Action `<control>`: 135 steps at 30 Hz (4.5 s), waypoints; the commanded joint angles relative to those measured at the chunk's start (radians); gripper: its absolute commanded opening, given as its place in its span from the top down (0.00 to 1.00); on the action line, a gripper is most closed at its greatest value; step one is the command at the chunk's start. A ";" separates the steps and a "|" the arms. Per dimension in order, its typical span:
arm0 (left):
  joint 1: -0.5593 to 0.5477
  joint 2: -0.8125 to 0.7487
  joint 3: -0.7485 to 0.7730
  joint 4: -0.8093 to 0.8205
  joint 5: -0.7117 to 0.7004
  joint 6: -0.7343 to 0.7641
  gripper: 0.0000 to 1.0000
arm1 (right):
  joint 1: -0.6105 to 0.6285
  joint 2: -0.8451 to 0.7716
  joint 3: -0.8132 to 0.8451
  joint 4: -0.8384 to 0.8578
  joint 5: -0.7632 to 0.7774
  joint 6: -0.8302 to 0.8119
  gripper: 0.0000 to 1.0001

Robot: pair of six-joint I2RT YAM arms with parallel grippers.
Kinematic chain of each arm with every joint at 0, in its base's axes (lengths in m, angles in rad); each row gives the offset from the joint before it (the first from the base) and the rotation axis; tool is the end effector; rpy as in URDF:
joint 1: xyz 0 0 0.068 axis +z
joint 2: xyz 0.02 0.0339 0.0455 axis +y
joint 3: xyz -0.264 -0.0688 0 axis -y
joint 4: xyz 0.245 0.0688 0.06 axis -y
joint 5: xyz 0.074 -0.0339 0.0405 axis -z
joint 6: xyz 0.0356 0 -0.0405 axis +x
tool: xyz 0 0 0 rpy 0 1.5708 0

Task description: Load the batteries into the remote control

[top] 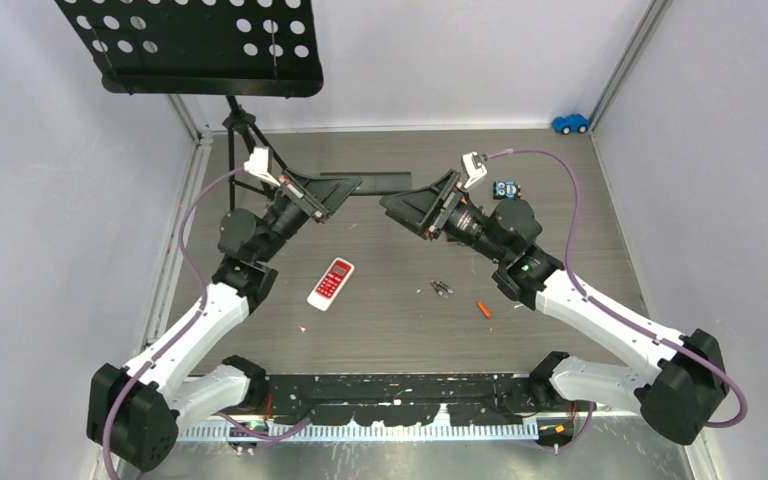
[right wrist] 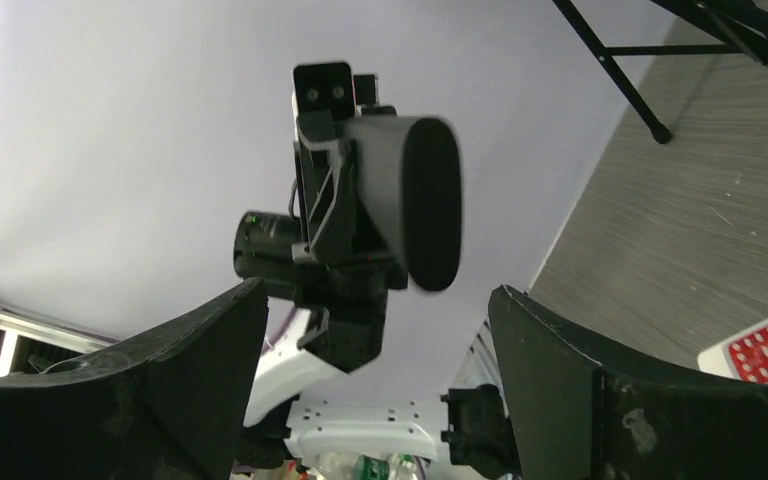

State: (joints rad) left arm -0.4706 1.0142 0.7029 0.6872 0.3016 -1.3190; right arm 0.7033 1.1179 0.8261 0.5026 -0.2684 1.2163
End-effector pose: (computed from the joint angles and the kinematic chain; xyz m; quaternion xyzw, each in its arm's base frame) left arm 0.2025 -0.1149 0.3594 -0.1157 0.5580 -0.6905 0.4455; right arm 0.1940 0.1768 0.3605 0.0575 0.6291 0.6794 0.3732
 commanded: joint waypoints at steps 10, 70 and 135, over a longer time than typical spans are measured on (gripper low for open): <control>0.168 0.036 0.130 -0.046 0.540 -0.066 1.00 | -0.034 -0.010 0.087 -0.119 -0.211 -0.170 0.26; 0.236 0.065 -0.027 -0.002 0.408 -0.113 1.00 | -0.163 0.141 0.174 -0.616 -0.164 -0.222 0.53; 0.233 0.106 -0.035 -0.322 0.378 0.225 1.00 | -0.160 0.072 0.099 -0.269 -0.170 -0.070 1.00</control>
State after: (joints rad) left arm -0.2398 1.1221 0.6655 0.3676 0.6872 -1.1549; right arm 0.5457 1.2335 0.9321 0.0822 -0.4534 1.1137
